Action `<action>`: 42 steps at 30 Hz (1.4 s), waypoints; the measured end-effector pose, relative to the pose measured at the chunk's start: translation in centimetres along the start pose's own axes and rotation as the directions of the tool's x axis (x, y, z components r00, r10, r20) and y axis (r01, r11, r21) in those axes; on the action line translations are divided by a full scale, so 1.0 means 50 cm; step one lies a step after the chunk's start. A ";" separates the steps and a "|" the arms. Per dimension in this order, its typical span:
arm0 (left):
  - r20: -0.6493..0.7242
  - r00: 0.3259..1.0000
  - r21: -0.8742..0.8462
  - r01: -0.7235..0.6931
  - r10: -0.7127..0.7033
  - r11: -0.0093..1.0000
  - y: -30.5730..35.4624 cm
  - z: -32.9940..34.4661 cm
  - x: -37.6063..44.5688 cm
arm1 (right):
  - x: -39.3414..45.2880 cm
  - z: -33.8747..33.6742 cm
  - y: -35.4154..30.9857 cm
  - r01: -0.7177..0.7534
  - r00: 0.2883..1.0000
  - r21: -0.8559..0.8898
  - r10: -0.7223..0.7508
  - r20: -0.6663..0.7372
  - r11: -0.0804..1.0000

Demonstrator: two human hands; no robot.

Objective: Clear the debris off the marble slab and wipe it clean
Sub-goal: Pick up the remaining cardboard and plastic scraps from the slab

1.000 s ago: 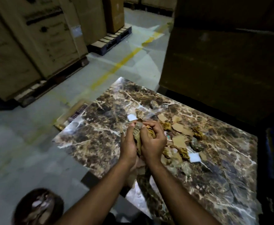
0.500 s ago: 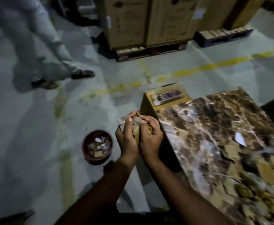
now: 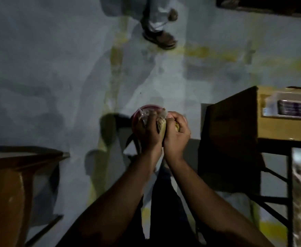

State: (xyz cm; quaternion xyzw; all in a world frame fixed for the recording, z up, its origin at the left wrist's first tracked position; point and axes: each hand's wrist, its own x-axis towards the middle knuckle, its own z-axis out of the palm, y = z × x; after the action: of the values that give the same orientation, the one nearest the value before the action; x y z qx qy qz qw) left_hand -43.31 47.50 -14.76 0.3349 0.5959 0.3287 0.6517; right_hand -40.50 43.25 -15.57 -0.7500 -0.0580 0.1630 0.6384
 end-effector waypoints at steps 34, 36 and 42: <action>0.658 0.697 0.753 -0.596 0.285 -0.280 -0.893 -0.096 0.790 | 0.373 0.189 1.061 0.668 0.643 -0.678 0.223 0.733 0.307; 0.619 0.722 0.783 -0.598 0.310 -0.171 -0.857 -0.083 0.780 | 0.376 0.184 1.026 0.670 0.638 -0.666 0.205 0.742 0.329; 0.655 0.684 0.753 -0.627 0.320 -0.199 -0.737 -0.077 0.710 | 0.349 0.145 0.916 0.659 0.647 -0.641 0.138 0.750 0.393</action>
State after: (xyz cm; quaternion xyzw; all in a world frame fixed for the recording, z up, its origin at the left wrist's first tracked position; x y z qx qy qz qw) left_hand -43.45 56.44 -65.27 0.9122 0.3908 0.0126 0.1225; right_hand -31.92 47.04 -64.21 -0.8178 -0.5033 0.2647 0.0888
